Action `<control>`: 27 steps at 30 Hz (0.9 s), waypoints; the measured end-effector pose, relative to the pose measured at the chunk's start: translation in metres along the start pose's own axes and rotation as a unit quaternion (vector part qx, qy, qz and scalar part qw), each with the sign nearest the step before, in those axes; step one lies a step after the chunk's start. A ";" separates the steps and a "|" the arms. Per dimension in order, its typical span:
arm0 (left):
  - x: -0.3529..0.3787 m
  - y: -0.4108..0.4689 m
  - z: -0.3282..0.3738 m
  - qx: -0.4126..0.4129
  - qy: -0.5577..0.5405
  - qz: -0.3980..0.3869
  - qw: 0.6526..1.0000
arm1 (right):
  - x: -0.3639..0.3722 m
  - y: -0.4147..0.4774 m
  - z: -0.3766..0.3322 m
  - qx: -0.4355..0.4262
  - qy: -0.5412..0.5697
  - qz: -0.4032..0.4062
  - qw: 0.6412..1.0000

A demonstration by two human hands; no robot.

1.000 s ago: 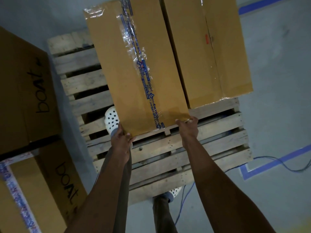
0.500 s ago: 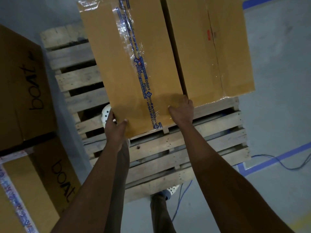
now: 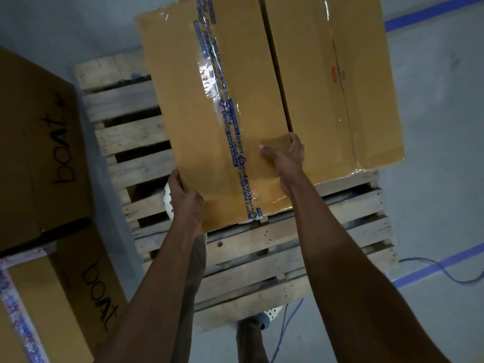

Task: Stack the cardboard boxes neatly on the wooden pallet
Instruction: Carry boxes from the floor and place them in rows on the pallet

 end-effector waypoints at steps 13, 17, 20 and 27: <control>-0.005 -0.001 0.002 -0.008 0.071 -0.015 0.997 | 0.000 -0.042 -0.020 -0.036 -0.195 0.110 0.974; 0.000 -0.011 -0.022 -0.046 0.064 -0.044 0.996 | 0.012 -0.075 0.046 0.084 -0.227 0.062 0.968; 0.002 -0.016 -0.023 -0.006 0.095 -0.045 0.994 | 0.014 -0.090 0.071 0.076 -0.265 0.016 0.961; -0.001 -0.014 -0.036 0.029 0.067 -0.037 0.997 | -0.016 -0.094 0.098 0.146 0.068 0.097 0.982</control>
Point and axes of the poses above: each hand's wrist, its own y-axis towards the middle knuckle, its own x-axis out of the palm, z = x × y, the point moved 10 cm from there along y, towards the middle knuckle, and after that the axes turned 6 degrees about -z, right-handed, at the moved point
